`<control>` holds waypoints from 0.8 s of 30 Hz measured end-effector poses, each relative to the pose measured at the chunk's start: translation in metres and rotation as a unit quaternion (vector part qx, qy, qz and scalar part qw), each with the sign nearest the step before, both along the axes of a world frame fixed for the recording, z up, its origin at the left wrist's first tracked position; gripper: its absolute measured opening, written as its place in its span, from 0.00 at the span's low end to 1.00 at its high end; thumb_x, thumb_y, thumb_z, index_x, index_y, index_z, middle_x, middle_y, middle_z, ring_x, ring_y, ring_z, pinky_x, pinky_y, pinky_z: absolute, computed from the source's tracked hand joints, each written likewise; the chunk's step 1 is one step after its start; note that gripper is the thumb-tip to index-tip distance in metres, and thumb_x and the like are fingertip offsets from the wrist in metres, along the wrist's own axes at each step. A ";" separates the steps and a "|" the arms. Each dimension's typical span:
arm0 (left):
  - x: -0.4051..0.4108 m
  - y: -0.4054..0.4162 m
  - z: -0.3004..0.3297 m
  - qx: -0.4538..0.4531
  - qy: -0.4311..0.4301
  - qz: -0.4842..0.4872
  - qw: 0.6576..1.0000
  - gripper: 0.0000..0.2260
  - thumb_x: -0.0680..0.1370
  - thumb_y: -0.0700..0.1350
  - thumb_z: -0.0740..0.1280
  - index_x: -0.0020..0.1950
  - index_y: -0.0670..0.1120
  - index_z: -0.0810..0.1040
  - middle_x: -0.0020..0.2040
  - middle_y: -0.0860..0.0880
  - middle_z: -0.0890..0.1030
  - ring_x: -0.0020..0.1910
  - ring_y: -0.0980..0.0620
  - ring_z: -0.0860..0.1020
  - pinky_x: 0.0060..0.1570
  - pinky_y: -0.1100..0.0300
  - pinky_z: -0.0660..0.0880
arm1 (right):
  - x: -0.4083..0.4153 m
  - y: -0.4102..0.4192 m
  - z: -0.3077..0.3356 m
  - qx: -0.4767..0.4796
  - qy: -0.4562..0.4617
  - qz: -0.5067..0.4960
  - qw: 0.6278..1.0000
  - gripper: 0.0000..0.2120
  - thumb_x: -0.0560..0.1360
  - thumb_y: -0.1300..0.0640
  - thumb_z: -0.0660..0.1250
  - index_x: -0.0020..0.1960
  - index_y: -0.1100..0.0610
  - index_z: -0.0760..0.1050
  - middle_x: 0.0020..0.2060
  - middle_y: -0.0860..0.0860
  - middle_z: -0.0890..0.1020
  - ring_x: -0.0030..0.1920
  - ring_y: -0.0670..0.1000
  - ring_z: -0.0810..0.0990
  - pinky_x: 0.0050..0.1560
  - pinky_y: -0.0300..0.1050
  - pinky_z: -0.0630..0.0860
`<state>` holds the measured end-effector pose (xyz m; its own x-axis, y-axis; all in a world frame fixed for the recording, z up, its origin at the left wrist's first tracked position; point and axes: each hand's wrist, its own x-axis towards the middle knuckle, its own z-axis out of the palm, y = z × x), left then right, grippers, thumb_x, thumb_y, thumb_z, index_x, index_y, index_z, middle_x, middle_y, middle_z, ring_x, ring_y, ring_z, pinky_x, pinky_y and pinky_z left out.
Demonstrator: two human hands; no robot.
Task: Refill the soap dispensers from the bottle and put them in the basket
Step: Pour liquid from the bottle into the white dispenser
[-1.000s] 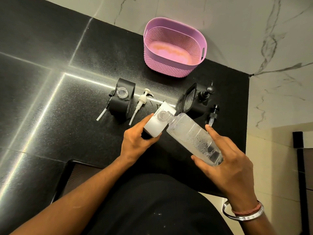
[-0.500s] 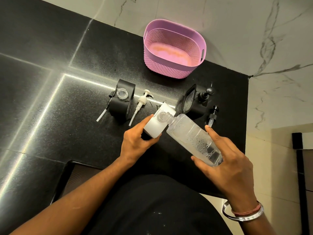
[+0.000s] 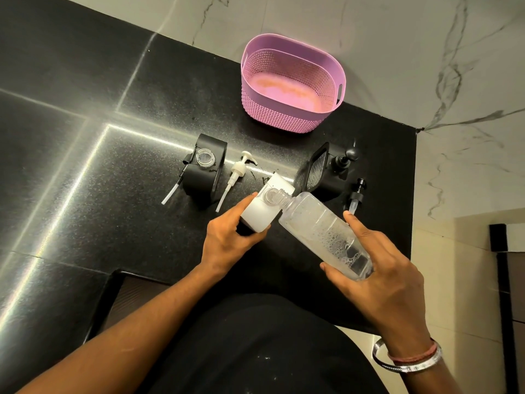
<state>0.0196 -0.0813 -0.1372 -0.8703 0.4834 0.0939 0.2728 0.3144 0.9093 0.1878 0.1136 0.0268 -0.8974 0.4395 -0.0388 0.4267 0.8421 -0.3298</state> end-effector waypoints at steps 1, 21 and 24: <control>0.000 0.000 0.000 0.000 -0.002 0.001 1.000 0.34 0.73 0.47 0.83 0.76 0.46 0.76 0.67 0.50 0.84 0.64 0.57 0.82 0.62 0.52 0.82 | 0.000 0.000 0.000 0.001 -0.001 0.001 1.000 0.46 0.67 0.40 0.80 0.80 0.50 0.68 0.58 0.52 0.82 0.51 0.44 0.78 0.41 0.24 0.70; 0.000 0.001 0.002 -0.001 0.001 0.005 1.000 0.33 0.73 0.47 0.83 0.76 0.45 0.77 0.66 0.50 0.84 0.63 0.58 0.82 0.62 0.57 0.81 | 0.000 -0.001 0.000 -0.004 0.004 0.000 1.000 0.45 0.68 0.38 0.77 0.80 0.50 0.68 0.58 0.52 0.82 0.52 0.44 0.77 0.40 0.24 0.69; 0.000 0.000 0.002 -0.002 0.002 0.004 1.000 0.33 0.73 0.48 0.83 0.76 0.45 0.77 0.66 0.50 0.84 0.63 0.57 0.82 0.62 0.55 0.81 | 0.000 -0.001 0.000 -0.003 0.002 0.000 1.000 0.45 0.68 0.38 0.76 0.80 0.50 0.68 0.58 0.52 0.82 0.52 0.44 0.78 0.40 0.24 0.70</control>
<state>0.0194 -0.0811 -0.1349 -0.8739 0.4768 0.0947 0.2729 0.3202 0.9072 0.1874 0.1131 0.0268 -0.8974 0.4396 -0.0387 0.4258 0.8396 -0.3371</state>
